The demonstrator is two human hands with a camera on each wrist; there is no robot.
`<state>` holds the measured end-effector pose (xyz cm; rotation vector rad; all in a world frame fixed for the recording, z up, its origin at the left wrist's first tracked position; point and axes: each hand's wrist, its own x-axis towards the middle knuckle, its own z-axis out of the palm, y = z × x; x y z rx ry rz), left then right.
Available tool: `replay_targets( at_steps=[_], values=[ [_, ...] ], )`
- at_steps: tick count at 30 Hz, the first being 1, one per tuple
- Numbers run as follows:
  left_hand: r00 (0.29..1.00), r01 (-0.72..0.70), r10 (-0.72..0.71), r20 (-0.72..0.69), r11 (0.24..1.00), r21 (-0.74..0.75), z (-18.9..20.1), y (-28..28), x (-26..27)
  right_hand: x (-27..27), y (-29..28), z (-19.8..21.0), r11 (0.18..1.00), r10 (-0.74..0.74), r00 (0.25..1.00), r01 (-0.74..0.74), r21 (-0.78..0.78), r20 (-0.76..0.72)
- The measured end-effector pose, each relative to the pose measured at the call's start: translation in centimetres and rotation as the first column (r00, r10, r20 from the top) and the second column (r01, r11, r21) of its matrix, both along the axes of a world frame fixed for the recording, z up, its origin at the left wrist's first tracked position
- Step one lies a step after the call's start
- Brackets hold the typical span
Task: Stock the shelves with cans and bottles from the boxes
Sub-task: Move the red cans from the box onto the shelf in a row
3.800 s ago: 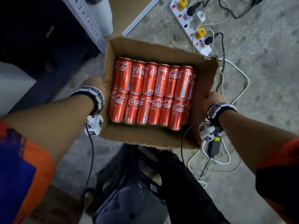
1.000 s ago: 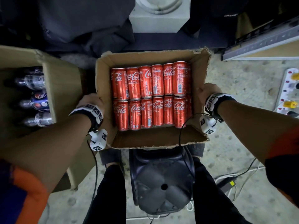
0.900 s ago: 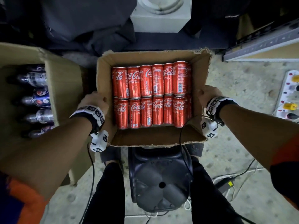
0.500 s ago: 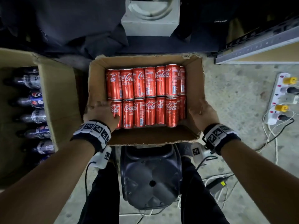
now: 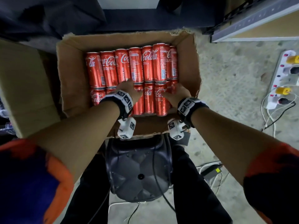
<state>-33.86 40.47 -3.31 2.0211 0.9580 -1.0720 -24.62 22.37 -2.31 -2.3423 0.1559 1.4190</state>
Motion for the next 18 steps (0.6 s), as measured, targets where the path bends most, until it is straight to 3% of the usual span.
replay_targets(
  at_steps=[7, 10, 14, 18],
  values=[
    [0.979, 0.068, -0.071, 0.192, 0.997, 0.026, -2.4, 0.6, 7.2, 1.1, 1.6, -2.9, 0.997, -0.074, 0.997, 0.073, -0.033, -0.035],
    [0.973, 0.090, -0.098, 0.207, 0.995, 0.047, -3.0, 0.3, 9.9, 0.8, 1.8, -3.9, 0.996, -0.007, 1.000, 0.005, -0.093, -0.022],
    [0.973, 0.001, -0.015, 0.231, 0.998, 0.061, -3.1, -1.2, 12.2, 0.0, 1.7, -5.0, 0.978, 0.144, 0.989, -0.148, -0.144, -0.033],
    [0.973, -0.138, 0.115, 0.202, 0.985, 0.107, -4.0, -3.3, 13.8, -0.2, 0.9, -5.2, 0.995, 0.057, 0.998, -0.056, -0.084, 0.008]
  ],
)
